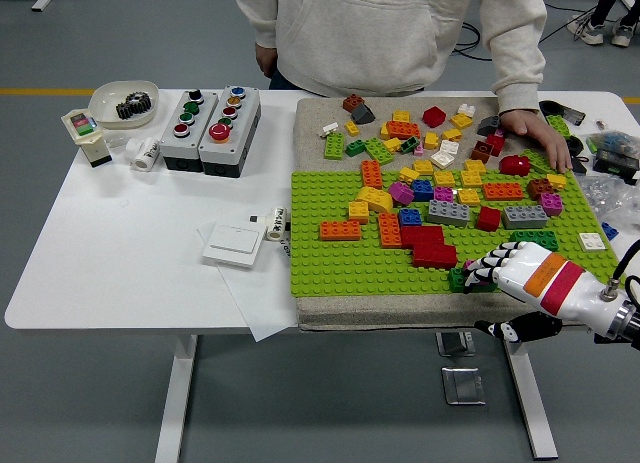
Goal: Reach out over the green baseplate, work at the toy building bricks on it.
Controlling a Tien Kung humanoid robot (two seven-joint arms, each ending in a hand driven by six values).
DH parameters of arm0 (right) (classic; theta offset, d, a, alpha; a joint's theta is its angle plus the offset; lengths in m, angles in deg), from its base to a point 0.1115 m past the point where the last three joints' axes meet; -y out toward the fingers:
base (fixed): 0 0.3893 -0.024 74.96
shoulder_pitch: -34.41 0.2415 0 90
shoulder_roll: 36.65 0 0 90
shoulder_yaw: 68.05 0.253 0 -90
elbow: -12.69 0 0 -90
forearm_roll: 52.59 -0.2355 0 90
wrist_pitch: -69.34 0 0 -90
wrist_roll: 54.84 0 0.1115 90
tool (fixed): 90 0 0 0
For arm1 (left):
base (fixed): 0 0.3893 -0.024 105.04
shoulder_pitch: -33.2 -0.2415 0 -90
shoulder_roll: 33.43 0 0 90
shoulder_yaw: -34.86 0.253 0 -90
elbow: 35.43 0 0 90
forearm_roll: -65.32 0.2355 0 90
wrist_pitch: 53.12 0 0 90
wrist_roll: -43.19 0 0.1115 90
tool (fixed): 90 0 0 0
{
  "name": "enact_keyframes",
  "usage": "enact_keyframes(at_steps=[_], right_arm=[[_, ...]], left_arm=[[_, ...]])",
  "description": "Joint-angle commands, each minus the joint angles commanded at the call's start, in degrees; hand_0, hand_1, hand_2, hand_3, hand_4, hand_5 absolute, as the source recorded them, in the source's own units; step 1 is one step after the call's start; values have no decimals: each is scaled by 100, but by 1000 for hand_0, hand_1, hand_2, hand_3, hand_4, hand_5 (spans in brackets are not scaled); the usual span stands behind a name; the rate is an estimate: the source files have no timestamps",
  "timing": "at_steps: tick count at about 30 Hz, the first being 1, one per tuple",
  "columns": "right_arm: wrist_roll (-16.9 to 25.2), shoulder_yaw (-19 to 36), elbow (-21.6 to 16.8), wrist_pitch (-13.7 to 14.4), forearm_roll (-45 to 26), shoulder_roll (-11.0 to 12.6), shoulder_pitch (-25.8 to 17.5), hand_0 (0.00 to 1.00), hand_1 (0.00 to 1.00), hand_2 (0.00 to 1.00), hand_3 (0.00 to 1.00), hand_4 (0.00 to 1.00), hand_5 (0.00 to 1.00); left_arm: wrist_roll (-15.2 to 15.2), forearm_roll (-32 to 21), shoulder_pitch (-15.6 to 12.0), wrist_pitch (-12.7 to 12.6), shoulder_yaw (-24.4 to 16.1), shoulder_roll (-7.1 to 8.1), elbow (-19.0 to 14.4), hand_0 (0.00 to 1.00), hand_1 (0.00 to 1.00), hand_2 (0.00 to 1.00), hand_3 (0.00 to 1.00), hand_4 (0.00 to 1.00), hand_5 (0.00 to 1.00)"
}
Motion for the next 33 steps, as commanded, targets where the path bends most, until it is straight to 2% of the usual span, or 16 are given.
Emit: enact_keyframes(at_steps=[33], right_arm=[[-16,41,113,-22,-49,-13,-29,615,654,714,624,782,431]], left_arm=[[29,77,-17,-7,-36,4,0,659,748,766,578,651,600]])
